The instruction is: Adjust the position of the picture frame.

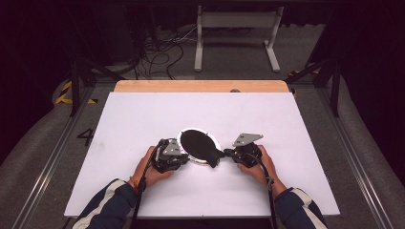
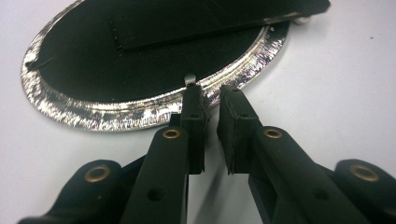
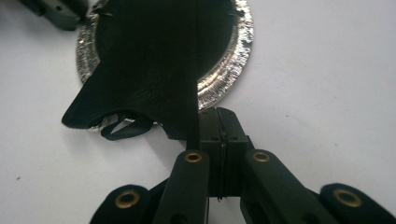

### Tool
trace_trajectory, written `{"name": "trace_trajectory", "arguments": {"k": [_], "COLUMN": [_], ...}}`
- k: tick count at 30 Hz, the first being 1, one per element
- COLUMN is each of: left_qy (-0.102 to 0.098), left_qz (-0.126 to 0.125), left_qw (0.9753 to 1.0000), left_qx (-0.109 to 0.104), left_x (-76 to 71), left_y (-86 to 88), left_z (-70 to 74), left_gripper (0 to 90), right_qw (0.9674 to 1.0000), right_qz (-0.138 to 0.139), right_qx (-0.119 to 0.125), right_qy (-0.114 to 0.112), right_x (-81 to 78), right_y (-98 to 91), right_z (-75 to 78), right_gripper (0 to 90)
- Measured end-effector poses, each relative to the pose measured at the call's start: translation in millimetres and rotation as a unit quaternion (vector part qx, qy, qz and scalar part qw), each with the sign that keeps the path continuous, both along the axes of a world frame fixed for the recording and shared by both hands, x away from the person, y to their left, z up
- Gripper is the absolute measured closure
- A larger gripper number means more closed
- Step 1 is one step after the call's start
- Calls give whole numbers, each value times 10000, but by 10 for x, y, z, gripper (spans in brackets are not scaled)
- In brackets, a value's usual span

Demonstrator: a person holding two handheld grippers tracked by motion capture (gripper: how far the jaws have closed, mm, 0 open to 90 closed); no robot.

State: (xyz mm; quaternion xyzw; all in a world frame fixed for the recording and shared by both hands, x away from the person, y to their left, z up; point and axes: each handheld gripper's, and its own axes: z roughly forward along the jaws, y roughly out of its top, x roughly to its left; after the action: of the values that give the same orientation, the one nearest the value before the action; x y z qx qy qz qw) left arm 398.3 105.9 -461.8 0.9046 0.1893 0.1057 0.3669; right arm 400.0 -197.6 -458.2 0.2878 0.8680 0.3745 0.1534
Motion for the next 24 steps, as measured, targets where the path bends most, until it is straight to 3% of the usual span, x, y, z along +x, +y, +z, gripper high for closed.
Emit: {"name": "trace_trajectory", "arguments": {"k": [6,10,21,24], "left_qy": [131,-2,-2,-100], "left_qz": [37,63,211,281], "left_qw": [9998,9999,9997,9995], "left_qx": [-146,-117,-156,-86], "left_x": [117,158,282,280], "left_y": [22,-3,-82,-125], "left_z": [-10,-14,-17,-14], "left_gripper": [800,794,811,827], "right_qw": [9999,9998,9999,9999], "right_qz": [157,203,108,95], "right_qx": [-69,-49,-39,-66], "right_qy": [-16,13,48,79], "right_x": [-137,-196,-367,-405], "right_y": [18,19,79,109], "right_z": [10,11,9,16], "right_gripper": [900,900,900,900]}}
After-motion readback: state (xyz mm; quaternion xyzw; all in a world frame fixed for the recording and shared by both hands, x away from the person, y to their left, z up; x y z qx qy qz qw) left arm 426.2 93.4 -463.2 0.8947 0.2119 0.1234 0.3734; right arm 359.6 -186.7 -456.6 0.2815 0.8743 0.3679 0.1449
